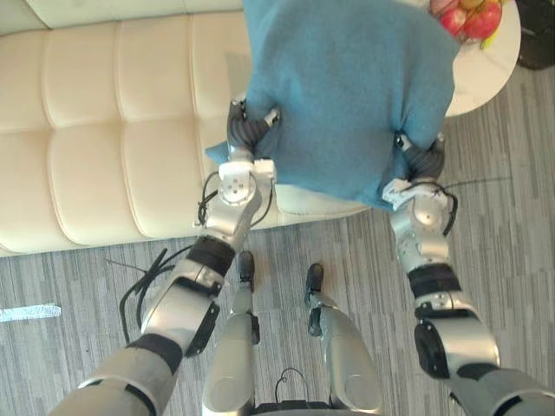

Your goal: Pick up cushions and gather them together orderly.

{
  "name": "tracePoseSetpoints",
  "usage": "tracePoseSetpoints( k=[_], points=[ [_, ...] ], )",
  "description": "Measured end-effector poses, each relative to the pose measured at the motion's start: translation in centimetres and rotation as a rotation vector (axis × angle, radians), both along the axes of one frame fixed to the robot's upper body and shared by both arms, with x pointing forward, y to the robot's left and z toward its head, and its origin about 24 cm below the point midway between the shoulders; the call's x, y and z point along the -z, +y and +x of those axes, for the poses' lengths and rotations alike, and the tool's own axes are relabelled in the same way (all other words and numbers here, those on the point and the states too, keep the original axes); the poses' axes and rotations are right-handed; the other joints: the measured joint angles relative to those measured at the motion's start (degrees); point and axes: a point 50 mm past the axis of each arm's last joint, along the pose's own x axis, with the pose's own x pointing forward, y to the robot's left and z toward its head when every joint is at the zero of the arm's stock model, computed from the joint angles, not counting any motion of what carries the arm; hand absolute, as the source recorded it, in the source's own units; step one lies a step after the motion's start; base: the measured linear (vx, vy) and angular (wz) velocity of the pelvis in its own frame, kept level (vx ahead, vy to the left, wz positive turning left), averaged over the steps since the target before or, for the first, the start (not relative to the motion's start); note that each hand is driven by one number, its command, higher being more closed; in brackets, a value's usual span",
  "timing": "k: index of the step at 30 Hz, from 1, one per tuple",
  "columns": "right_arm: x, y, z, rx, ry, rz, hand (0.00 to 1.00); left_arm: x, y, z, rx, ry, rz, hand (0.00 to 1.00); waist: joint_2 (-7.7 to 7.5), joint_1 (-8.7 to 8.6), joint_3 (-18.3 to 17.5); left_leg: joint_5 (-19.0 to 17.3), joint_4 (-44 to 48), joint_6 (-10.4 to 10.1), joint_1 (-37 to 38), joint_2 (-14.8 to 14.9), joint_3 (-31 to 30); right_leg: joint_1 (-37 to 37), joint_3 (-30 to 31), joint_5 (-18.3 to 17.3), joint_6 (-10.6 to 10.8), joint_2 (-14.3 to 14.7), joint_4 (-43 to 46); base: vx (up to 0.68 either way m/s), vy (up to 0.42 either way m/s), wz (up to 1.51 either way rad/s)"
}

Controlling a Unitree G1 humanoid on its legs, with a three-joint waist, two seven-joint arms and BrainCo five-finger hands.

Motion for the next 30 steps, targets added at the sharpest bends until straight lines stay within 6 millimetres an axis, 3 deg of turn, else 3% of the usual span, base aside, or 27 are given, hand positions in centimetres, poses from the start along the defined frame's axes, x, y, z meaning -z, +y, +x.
tracePoseSetpoints(
  k=[4,6,10,12,16,18,20,23,24,25,28,30],
  points=[
    [1.7,0.6,-3.1,-0.005,-0.014,0.003,1.0,3.1,0.2,-2.6,0.032,0.039,-0.031,1.0,0.38,-0.01,-0.5,-1.4,0.0,0.2,4.2,0.0,-1.1,4.5,-1.1,-2.1,-0.2,0.0,0.7,0.09,-0.053,0.15],
    [2.5,0.7,-4.3,-0.01,-0.001,-0.027,1.0,5.1,0.2,-4.2,0.045,0.075,-0.042,1.0,0.7,0.02,-3.3,-2.0,0.0,0.2,4.3,-0.1,-1.2,4.6,-1.2,-2.7,-0.1,-0.1,0.7,0.09,-0.036,0.08],
    [3.5,1.4,-6.3,-0.037,0.014,-0.075,1.0,7.6,1.0,-6.9,0.046,0.133,-0.084,1.0,1.15,0.16,-4.6,-2.1,0.0,0.1,8.3,-0.5,-2.2,9.8,-2.5,-4.1,-0.1,-0.3,0.4,0.1,-0.043,0.21],
    [4.4,2.0,-7.4,-0.063,0.038,-0.08,1.0,9.1,1.5,-8.5,0.037,0.182,-0.117,1.0,1.96,0.29,-7.8,-2.6,0.0,0.2,8.6,-0.8,-3.2,11.2,-4.1,-4.6,0.0,-0.3,-0.3,0.06,-0.013,0.37],
    [5.5,3.1,-8.3,-0.12,0.069,-0.108,1.0,11.4,2.4,-11.4,0.005,0.258,-0.175,1.0,3.2,1.37,-11.2,-3.9,1.5,0.1,10.0,-1.5,-5.4,14.9,-6.4,-5.9,0.2,-0.7,-0.2,0.05,-0.026,0.37],
    [5.6,3.7,-8.3,-0.145,0.072,-0.127,1.0,12.1,2.7,-11.9,-0.006,0.284,-0.184,1.0,3.69,2.44,-11.6,-7.6,7.5,0.0,7.6,-1.9,-6.6,16.8,-8.6,-6.2,0.2,-1.1,-0.1,-0.06,0.005,0.55],
    [5.6,3.9,-8.3,-0.151,0.072,-0.133,1.0,12.5,2.7,-12.2,-0.009,0.306,-0.206,1.0,4.32,3.0,-12.1,-11.0,10.4,1.8,6.2,-0.1,-0.3,18.7,-11.4,-6.0,0.1,-1.3,-1.0,-0.08,0.036,0.71],
    [5.2,3.8,-8.0,-0.149,0.056,-0.141,1.0,12.5,2.4,-12.3,-0.007,0.313,-0.236,1.0,4.73,3.2,-13.5,-15.5,19.8,6.7,2.1,5.8,14.2,20.4,-16.3,-4.9,0.3,-3.2,-3.5,-0.05,0.112,0.67],
    [5.1,3.7,-8.0,-0.149,0.053,-0.144,1.0,12.6,2.3,-12.3,-0.006,0.317,-0.242,1.0,5.5,2.94,-14.5,-15.4,20.3,6.9,1.9,7.2,17.9,20.5,-17.1,-4.6,0.8,-3.1,-3.6,0.04,0.149,0.66],
    [5.1,3.7,-8.0,-0.144,0.053,-0.147,1.0,12.7,2.2,-12.4,-0.001,0.323,-0.253,1.0,6.13,2.18,-16.3,-12.3,18.4,6.2,1.6,7.6,21.1,20.6,-18.6,-4.1,2.0,-3.6,-4.0,0.07,0.177,0.72],
    [4.7,3.8,-7.7,-0.13,0.038,-0.164,1.0,12.7,2.0,-12.4,0.006,0.323,-0.272,1.0,4.79,1.46,-18.0,-10.4,14.9,6.8,1.6,3.0,20.4,20.3,-19.8,-2.9,4.0,-6.8,-5.1,0.13,0.238,0.53],
    [4.9,3.7,-7.4,-0.126,0.049,-0.181,1.0,13.5,1.8,-12.5,0.013,0.364,-0.274,1.0,4.55,1.36,-18.1,-12.8,16.2,8.7,1.9,-0.1,19.2,19.0,-18.9,-3.2,5.0,-11.3,2.7,0.08,0.216,0.49]
  ],
)
